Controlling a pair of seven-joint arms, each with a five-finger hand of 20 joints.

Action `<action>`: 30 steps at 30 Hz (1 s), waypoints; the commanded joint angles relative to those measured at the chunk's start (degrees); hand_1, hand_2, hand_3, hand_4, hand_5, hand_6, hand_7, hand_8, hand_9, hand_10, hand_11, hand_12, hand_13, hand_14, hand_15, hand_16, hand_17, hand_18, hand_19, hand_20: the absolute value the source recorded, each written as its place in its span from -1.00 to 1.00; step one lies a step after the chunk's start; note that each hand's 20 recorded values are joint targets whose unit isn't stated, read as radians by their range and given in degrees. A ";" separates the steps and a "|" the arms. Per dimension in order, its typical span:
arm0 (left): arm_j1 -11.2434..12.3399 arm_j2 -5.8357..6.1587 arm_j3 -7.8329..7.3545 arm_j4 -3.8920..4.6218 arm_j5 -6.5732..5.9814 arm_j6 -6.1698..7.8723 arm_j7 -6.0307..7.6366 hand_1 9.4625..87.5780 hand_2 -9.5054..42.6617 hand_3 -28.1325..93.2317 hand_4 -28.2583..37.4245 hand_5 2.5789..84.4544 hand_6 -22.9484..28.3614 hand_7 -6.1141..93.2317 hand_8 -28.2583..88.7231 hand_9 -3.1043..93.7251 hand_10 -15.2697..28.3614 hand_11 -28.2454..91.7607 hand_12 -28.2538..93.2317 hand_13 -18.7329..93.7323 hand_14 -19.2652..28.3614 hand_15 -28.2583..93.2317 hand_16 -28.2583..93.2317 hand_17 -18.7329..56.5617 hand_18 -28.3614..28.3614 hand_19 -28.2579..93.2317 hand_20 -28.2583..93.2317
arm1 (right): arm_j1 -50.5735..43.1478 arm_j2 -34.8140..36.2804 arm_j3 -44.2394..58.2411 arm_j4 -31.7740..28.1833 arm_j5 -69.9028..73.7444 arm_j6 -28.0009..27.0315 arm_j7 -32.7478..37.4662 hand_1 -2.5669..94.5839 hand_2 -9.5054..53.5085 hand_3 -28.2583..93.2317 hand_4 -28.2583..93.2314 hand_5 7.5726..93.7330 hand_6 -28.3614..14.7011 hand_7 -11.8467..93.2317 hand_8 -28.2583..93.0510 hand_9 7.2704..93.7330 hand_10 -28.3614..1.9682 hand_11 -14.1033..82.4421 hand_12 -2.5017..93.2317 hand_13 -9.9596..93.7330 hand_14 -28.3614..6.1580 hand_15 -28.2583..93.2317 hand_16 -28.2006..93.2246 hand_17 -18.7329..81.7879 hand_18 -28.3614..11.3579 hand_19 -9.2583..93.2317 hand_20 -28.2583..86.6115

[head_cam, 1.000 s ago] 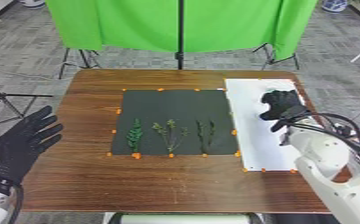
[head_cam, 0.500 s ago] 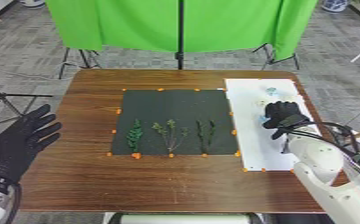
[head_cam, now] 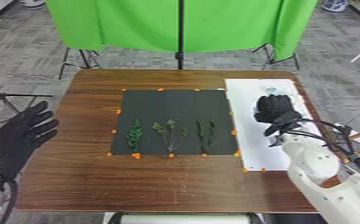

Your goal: Arrange flowers

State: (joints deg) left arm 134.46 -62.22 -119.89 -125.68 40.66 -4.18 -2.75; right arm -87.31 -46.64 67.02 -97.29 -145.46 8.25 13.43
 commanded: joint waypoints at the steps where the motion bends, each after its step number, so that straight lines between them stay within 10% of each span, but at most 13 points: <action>1: 0.22 2.89 -2.84 0.50 -0.58 0.11 -1.85 -0.58 -0.73 0.64 -1.00 -0.37 0.01 -0.40 -0.74 -0.50 0.19 -0.04 -0.35 -0.40 0.34 0.18 -0.62 -0.79 0.67 0.21 -0.45 | 12.13 -7.26 -8.76 -2.73 0.49 -0.76 -7.59 0.03 -1.00 0.86 -1.00 0.64 0.41 0.01 -0.72 0.87 0.64 -0.29 0.03 0.65 0.44 0.50 0.03 0.12 -0.49 0.92 0.21; 18: -2.87 5.11 -0.19 2.56 -1.61 2.33 -1.93 -0.58 -0.73 0.64 -1.00 -0.38 0.01 -0.40 -0.74 -0.50 0.19 -0.04 -0.35 -0.40 0.34 0.18 -0.62 -0.79 0.67 0.20 -0.45 | 24.74 -30.93 -25.67 8.59 -10.43 -8.04 -22.52 0.00 -1.00 0.89 -1.00 0.68 0.43 -0.09 -0.69 0.89 0.62 -0.39 0.01 0.62 0.40 0.48 0.08 0.10 -0.47 0.90 0.21; 30: -3.37 6.55 1.26 2.18 -1.55 2.40 -2.18 -0.58 -0.73 0.64 -1.00 -0.38 0.01 -0.40 -0.75 -0.50 0.19 -0.04 -0.35 -0.40 0.34 0.18 -0.62 -0.79 0.67 0.21 -0.45 | 23.28 -34.60 -30.81 11.26 -17.71 -9.01 -20.54 -0.01 -1.00 0.90 -1.00 0.67 0.43 -0.10 -0.67 0.88 0.62 -0.37 0.04 0.60 0.40 0.49 0.08 0.08 -0.47 0.90 0.22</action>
State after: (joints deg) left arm 131.24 -56.48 -119.62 -123.56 39.28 -2.23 -4.04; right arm -62.11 -79.55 38.08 -86.33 -159.52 -0.31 -8.91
